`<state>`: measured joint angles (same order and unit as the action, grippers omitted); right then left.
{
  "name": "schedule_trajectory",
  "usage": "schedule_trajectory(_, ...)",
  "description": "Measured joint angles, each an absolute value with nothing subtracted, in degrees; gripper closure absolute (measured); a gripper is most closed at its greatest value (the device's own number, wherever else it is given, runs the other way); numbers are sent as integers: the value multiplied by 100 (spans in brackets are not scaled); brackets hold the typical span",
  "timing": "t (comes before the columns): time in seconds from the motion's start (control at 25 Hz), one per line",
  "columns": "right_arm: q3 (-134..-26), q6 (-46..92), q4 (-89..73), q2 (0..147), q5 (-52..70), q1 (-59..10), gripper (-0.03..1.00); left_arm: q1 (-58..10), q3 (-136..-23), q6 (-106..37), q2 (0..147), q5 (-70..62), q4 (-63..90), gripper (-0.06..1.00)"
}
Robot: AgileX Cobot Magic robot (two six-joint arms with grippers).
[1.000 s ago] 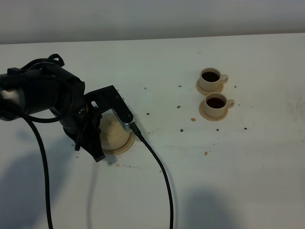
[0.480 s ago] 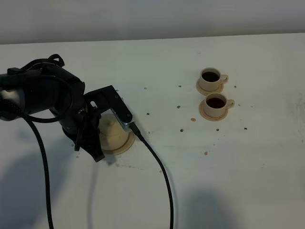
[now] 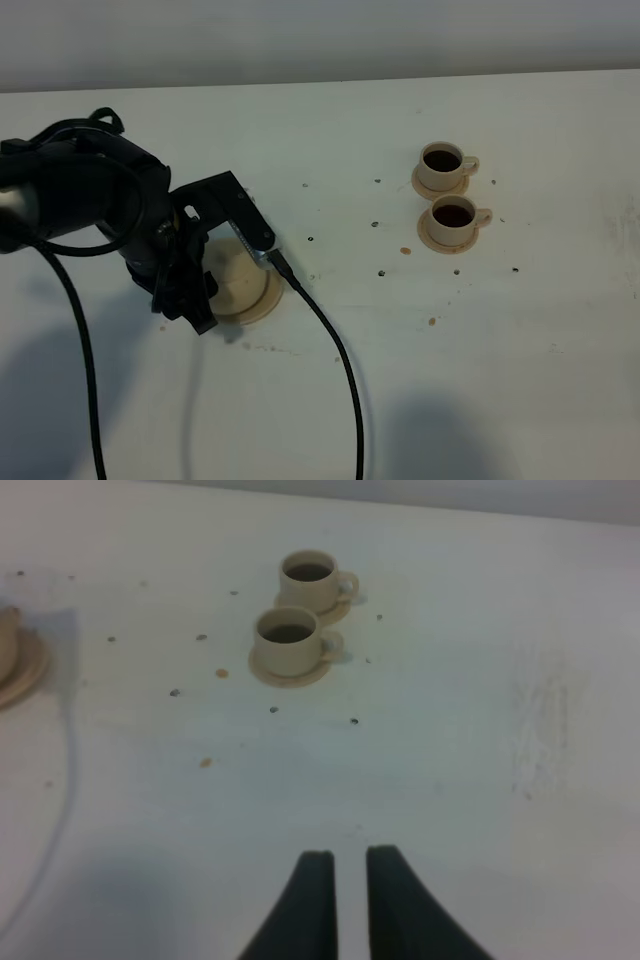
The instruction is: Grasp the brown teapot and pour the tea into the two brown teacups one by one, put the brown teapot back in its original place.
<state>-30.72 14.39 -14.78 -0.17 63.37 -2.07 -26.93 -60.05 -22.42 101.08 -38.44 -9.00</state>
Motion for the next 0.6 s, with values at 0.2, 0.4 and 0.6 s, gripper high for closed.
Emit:
schedule_trajectory(0.2,-3072,1439,-1478,-17,6337,-207,88,-2693,-6005,-2227,9873,-3872,-900,39)
schedule_trajectory(0.4,-3072,1439,-1478,-17,6337,-207,88,-2693,-6005,-1851,9367,-3969,-827,39)
schedule_trajectory(0.6,-3072,1439,-1478,-17,6337,-207,88,-2693,-6000,-1747,8544,-4080,-813,39)
